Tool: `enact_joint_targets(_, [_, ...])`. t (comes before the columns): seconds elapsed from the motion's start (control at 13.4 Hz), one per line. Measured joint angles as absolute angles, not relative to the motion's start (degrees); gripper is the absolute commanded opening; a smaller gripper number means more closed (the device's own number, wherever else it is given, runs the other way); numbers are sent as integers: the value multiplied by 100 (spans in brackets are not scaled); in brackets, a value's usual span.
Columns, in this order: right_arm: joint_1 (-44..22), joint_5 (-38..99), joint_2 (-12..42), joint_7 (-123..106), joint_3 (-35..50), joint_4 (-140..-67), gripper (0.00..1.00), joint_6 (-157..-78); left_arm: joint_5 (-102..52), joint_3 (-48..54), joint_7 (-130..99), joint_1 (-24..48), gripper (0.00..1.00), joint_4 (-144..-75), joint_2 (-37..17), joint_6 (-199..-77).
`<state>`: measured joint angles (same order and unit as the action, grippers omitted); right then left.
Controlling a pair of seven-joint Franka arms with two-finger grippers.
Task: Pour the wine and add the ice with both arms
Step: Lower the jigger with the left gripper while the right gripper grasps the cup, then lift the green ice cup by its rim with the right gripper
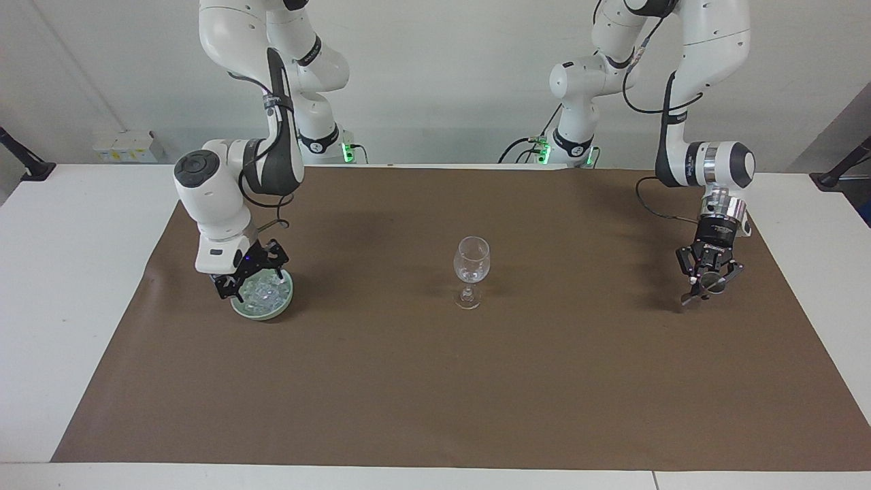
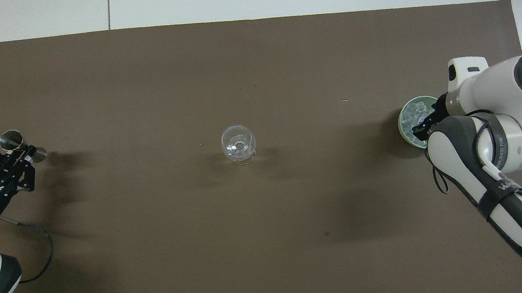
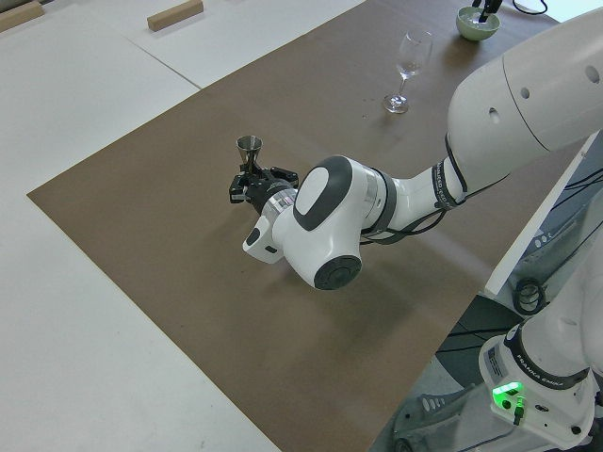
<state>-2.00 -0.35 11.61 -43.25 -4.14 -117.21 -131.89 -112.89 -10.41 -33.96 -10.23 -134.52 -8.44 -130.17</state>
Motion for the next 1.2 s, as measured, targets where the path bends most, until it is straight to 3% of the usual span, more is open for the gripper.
enact_joint_targets(0.6, [-187, -35, 1213, -4329, -455, -11787, 57, -13396, -11290, -1036, -3646, -1022, 0, -13452, -847, -12988])
enact_joint_targets(0.82, [-187, -35, 1219, -4329, -456, -11788, 38, -13398, -11293, -1032, -3717, -1022, 0, -13452, -870, -12984])
enact_joint_targets(1.2, [-186, -35, 1219, -4329, -457, -11788, 18, -13399, -11298, -1040, -3726, -1022, 0, -13415, -1043, -12842])
